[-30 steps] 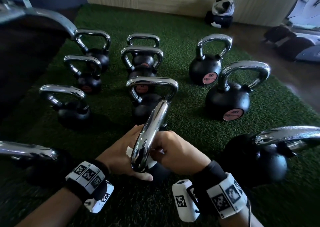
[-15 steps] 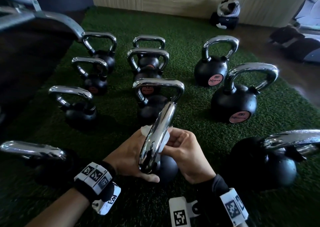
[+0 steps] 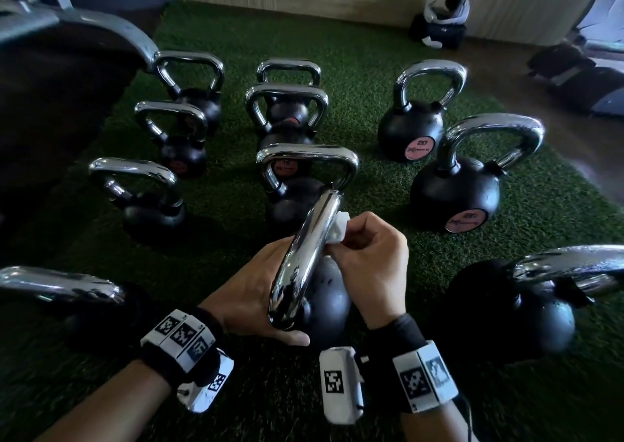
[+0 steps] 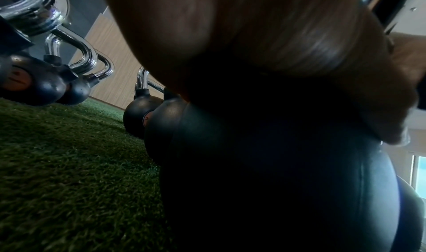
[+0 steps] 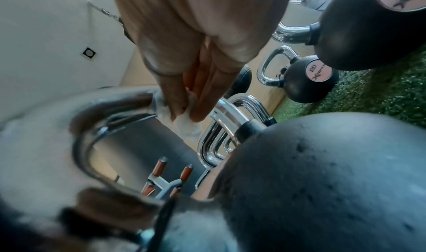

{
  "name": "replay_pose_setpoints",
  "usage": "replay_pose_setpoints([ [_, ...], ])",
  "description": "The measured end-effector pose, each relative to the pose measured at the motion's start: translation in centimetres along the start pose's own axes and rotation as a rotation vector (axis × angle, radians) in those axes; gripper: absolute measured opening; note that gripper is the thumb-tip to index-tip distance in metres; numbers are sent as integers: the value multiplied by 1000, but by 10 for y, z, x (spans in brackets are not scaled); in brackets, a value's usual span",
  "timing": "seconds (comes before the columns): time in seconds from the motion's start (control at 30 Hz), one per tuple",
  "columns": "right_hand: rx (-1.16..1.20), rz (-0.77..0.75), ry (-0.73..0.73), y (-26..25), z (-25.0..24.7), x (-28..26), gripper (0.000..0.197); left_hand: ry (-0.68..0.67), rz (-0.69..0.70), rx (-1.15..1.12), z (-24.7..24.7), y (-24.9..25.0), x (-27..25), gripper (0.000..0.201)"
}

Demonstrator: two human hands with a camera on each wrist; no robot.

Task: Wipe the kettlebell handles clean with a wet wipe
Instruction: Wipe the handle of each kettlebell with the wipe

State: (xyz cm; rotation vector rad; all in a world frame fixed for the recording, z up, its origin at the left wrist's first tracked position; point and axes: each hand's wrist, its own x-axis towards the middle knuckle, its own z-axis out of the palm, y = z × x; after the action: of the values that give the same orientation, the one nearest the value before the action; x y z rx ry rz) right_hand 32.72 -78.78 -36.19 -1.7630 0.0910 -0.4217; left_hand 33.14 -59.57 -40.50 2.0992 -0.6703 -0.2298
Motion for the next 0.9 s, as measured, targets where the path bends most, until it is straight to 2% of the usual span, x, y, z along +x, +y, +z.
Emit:
replay_pose_setpoints([
  [0.13, -36, 47, 140, 4, 8, 21, 24, 10, -28, -43, -2, 8, -1, 125],
  [0.3, -106, 136, 168, 8, 17, 27, 22, 7, 11, -16, -3, 9, -2, 116],
  [0.43, -158, 102, 195, 8, 20, 26, 19, -10, 10, 13, -3, 6, -3, 122],
  [0.53, -227, 79, 168, 5, 19, 26, 16, 2, 4, 9, -4, 8, -3, 120],
  [0.6, -327, 89, 100, 4, 17, 27, 14, -3, -22, 6, -6, 10, -4, 120],
  [0.7, -414, 98, 15, 5, 17, 25, 10, -81, -37, 74, -10, 16, -1, 135],
  [0.73, -437, 85, -3, 6, 16, 24, 9, -122, -58, 122, -12, 17, 0, 134],
  [0.8, -457, 50, -44, 12, 10, 23, 11, -255, -105, 239, -22, 21, 1, 120],
  [0.83, -450, 36, -53, 15, 4, 23, 13, -277, -128, 247, -27, 22, 2, 109],
  [0.9, -439, 12, -8, 21, -8, 24, 16, -215, -227, 144, -40, 27, 3, 73],
])
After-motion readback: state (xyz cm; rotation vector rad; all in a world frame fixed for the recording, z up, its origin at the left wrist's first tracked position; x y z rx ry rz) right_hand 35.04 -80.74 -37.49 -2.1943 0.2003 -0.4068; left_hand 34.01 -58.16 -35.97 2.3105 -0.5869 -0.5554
